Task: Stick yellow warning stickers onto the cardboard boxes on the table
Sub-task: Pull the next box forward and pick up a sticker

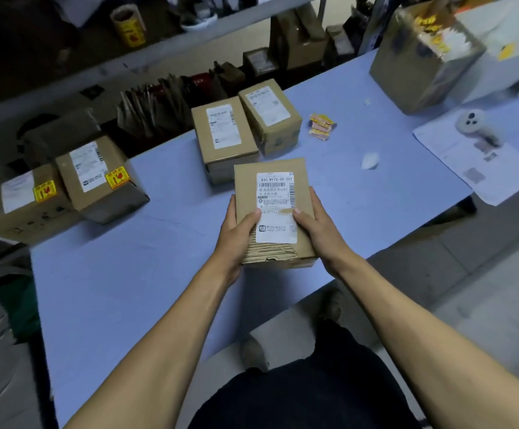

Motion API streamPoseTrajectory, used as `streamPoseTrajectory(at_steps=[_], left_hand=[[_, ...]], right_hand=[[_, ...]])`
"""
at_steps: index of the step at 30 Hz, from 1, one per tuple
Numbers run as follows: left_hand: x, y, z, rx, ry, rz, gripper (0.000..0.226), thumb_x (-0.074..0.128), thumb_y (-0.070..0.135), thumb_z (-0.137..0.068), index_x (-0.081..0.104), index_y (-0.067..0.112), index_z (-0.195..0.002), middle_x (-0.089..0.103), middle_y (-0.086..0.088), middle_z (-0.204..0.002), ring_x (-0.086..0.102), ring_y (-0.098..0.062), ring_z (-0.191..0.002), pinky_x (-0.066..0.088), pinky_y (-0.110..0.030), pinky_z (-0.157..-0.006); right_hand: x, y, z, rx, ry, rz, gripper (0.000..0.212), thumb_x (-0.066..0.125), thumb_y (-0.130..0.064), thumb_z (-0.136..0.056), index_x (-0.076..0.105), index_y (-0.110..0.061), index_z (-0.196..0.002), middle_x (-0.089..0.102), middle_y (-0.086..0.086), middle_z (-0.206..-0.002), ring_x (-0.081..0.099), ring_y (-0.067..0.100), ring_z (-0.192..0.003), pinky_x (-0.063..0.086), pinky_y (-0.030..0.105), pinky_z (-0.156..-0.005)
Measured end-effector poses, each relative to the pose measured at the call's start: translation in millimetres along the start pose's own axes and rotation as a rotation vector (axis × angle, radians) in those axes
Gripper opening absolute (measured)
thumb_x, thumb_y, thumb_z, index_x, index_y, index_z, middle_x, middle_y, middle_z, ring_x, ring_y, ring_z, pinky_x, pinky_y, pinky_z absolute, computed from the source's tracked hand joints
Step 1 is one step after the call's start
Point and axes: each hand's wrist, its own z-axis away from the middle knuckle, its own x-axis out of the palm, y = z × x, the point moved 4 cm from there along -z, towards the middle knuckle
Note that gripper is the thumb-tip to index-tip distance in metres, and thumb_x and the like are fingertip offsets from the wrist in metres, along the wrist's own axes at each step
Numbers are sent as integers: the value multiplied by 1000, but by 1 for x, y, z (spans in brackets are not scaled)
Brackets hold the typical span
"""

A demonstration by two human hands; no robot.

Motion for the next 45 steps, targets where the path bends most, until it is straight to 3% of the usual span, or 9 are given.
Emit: streamPoseTrajectory(at_steps=[15,20,24,29,32,34,39,42,45], left_hand=[[182,-16,-94,-92,118,-71,39,53,11,-99,51,29,-133,71,7,-114,72,-6,-91,55,-20,-70],[199,-21,-110,-101,192,-51,35,54,9,-98,54,33,-124,71,10,-109,72,-6,-91,55,-19,-71],[190,-34,-126,-95,234,-100,40,64,18,-94,51,26,-131,70,6,-119,69,-13,-105,55,-26,-84],[183,-50,-141,-158,326,-218,95,70,45,-83,11,35,-157,47,16,-147,52,-6,-129,39,-37,-113],[183,-54,-152,-139,339,-291,96,69,56,-76,15,40,-154,50,15,-146,52,-7,-129,41,-41,-111],[181,-52,-158,-123,340,-332,93,69,50,-82,13,39,-155,47,15,-148,49,-7,-131,40,-39,-112],[177,-53,-167,-80,343,-376,90,68,41,-89,10,32,-157,41,11,-152,44,-6,-135,36,-34,-114],[180,-50,-167,-81,386,-517,92,64,42,-92,3,28,-158,17,5,-164,21,-11,-149,22,-31,-120],[184,-38,-172,3,377,-916,88,49,54,-91,0,23,-158,-9,-2,-166,-7,-18,-153,2,-42,-122]], right_hand=[[-191,-14,-81,100,-91,8,84,62,-42,-85,19,-35,-157,56,-12,-142,60,8,-122,46,41,-108],[-210,-16,-108,147,-178,88,84,61,-47,-84,17,-40,-156,55,-15,-142,60,9,-121,46,42,-108],[-205,-11,-129,175,-228,198,84,57,-55,-80,17,-46,-153,51,-22,-144,55,6,-126,40,42,-112],[-199,-16,-149,142,-165,309,57,56,-40,-94,34,-40,-147,59,-20,-133,58,1,-117,44,28,-103],[-198,-20,-156,105,-116,364,40,57,-29,-97,42,-47,-130,61,-29,-116,57,-17,-99,42,4,-81],[-195,-25,-161,94,-99,383,41,56,-25,-98,40,-54,-123,59,-36,-113,56,-21,-97,39,-1,-74],[-194,-25,-170,97,-97,389,49,57,-23,-98,38,-62,-120,56,-42,-116,57,-14,-108,42,3,-83],[-198,-25,-176,99,-140,421,47,56,-28,-99,37,-62,-124,53,-47,-118,53,-17,-111,41,7,-89],[-207,-26,-190,97,-174,448,55,50,-48,-99,29,-44,-150,42,-23,-151,39,-2,-138,34,30,-114]])
